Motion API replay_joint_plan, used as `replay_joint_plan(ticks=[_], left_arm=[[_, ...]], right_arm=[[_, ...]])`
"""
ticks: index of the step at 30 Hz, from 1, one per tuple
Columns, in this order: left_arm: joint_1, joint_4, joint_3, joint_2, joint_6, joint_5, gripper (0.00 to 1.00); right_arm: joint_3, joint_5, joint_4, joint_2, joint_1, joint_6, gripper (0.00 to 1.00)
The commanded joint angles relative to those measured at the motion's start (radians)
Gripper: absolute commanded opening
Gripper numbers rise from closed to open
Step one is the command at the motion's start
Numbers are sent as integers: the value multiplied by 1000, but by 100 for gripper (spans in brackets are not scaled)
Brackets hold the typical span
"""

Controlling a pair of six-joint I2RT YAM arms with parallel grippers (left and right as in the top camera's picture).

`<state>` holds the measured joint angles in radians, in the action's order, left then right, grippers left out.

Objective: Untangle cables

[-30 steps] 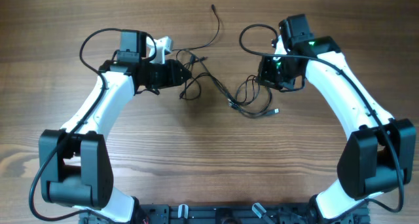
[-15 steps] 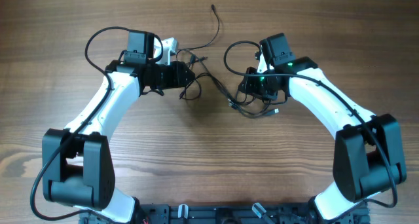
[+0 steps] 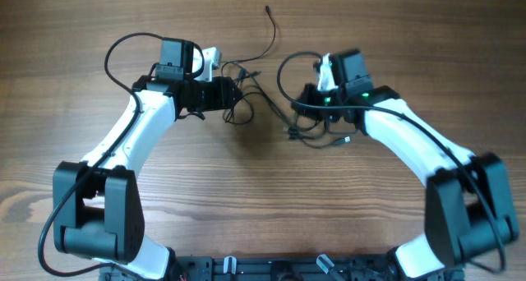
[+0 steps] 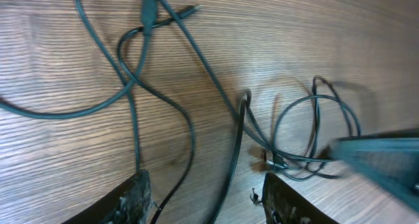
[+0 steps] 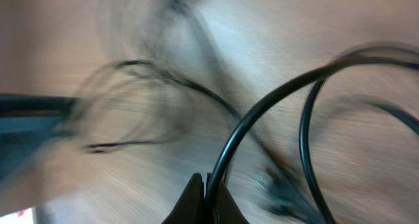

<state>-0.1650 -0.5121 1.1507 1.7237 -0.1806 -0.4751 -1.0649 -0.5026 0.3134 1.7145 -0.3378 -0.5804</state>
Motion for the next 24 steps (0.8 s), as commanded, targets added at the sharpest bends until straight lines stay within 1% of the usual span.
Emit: replay_joint_plan(ticks=[1, 2, 6, 8, 9, 11, 12, 14, 15, 17, 19, 21, 22, 24], left_arm=[[-2, 0, -8, -9, -14, 46, 59], [-2, 0, -8, -9, -14, 46, 59], [-2, 0, -8, -9, -14, 46, 60], [-2, 0, -8, -9, -14, 47, 60], [-2, 0, -8, -9, -14, 47, 60], [-2, 0, -8, -9, -14, 47, 60], [-2, 0, -8, -9, -14, 47, 57], [-2, 0, -8, -9, -14, 47, 38], [-2, 0, -8, -9, -14, 48, 30], [-2, 0, -8, -9, -14, 62, 19], [-2, -1, -8, -9, -14, 93, 4], [-2, -4, -8, -9, -14, 148, 4], [-2, -13, -8, -9, -17, 241, 4], [0, -43, -8, -9, -162, 526, 4]], right_arm=[[-47, -217, -187, -158, -1, -60, 4], [-47, -216, -256, -188, 0, -116, 4], [-47, -217, -511, -251, 12, -248, 4], [-47, -237, -670, -262, 18, -302, 4], [-47, -264, -782, -262, 18, -337, 4], [-47, -273, -908, -262, 19, -367, 4], [-47, -273, -966, -262, 19, -377, 4], [-47, -272, -1078, -262, 28, -405, 4], [-47, -271, -1151, -262, 44, -439, 4], [-47, -240, -1239, -262, 77, -505, 4], [-47, -198, -1318, -262, 126, -584, 4], [-47, -185, -1357, -262, 173, -637, 4], [-47, -185, -1357, -262, 205, -674, 4], [-47, -206, -1356, -262, 255, -687, 4]])
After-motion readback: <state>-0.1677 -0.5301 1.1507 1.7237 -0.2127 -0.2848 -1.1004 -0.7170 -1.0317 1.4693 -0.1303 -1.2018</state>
